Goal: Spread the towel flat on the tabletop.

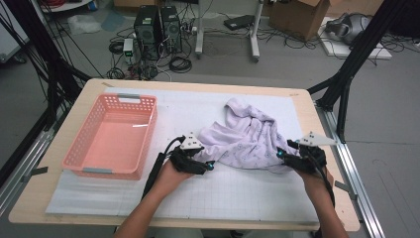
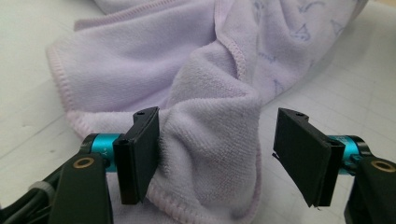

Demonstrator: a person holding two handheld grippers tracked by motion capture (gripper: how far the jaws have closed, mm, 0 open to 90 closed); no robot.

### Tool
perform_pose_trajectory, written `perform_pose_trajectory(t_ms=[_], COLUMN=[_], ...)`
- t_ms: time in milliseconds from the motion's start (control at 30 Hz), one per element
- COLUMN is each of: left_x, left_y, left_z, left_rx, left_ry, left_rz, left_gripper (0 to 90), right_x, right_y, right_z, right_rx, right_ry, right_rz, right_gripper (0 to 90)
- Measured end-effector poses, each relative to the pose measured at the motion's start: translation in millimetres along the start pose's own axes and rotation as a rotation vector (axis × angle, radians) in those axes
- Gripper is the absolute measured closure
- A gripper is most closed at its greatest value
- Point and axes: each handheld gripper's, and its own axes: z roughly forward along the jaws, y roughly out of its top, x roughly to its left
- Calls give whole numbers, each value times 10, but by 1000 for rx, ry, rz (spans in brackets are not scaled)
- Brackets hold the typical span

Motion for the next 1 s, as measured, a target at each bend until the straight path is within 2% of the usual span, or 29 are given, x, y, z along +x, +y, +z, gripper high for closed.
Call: perform_pose_trajectory(t_ms=[67, 100, 133, 167, 200, 233, 267, 300, 333, 367, 400, 433, 467, 500, 533, 567, 600, 633, 667, 733, 800, 900, 933, 967, 1000], left_x=[-28, -58, -58, -98, -98, -146, -146, -150, -140, -128, -103, -85, -69, -71, -101, -126, -126, -149, -211, -263, -290, -277, -259, -200, -200], left_y=[5, 8, 8, 17, 17, 33, 33, 37, 40, 41, 40, 33, 26, 22, 23, 20, 20, 13, -4, -4, 19, 37, 40, 34, 34], left_z=[55, 110, 110, 157, 157, 175, 175, 168, 151, 127, 100, 73, 49, 26, -19, -44, -44, -69, -97, -107, -107, -110, -113, -131, -131], left_rx=[16, 42, 42, 58, 58, 74, 74, 76, 79, 75, 74, 68, 66, 63, 43, 26, 26, 14, -17, -42, -77, -106, -115, -128, -128], left_ry=[-4, -7, -7, 11, 11, 64, 64, 67, 69, 60, 32, -10, -58, -89, -147, -173, -173, -210, -281, -332, -342, -333, -315, -263, -263], left_rz=[-1, 17, 17, 41, 41, 74, 74, 77, 80, 68, 48, 21, 1, -17, -30, -35, -35, -38, -49, -42, -33, -34, -41, -58, -58], left_gripper=[312, 308, 301, 306, 341, 417, 512, 512, 680, 713, 728, 728, 748, 748, 760, 762, 762, 762, 761, 760, 759, 759, 759, 759, 759], right_x=[67, 104, 104, 165, 186, 200, 200, 200, 203, 200, 187, 187, 125, 125, 33, -22, -74, -74, -194, -303, -354, -358, -353, -347, -332], right_y=[-128, -178, -178, -256, -291, -324, -349, -349, -378, -375, -363, -363, -321, -321, -266, -230, -186, -186, -80, 54, 222, 497, 580, 658, 730], right_z=[-31, -26, -26, 28, 73, 120, 172, 172, 258, 271, 262, 262, 202, 202, 98, 30, -42, -42, -166, -235, -220, -60, 14, 96, 180], right_rx=[8, 17, 17, 55, 71, 87, 95, 95, 116, 117, 115, 115, 115, 115, 81, 53, 26, 26, -21, -56, -62, -62, -63, -60, -56], right_ry=[21, 32, 32, 46, 43, 42, 40, 40, 29, 26, 31, 31, 56, 56, 62, 60, 50, 50, 30, 11, 1, -15, -7, -5, -8], right_rz=[-15, -16, -16, -31, -43, -44, -38, -38, -43, -63, -74, -74, -63, -63, -43, -28, -11, -11, 15, 24, 17, -16, -16, -24, -35], right_gripper=[463, 450, 450, 423, 419, 418, 419, 419, 468, 551, 666, 666, 746, 746, 762, 762, 762, 762, 761, 759, 759, 759, 759, 759, 758])
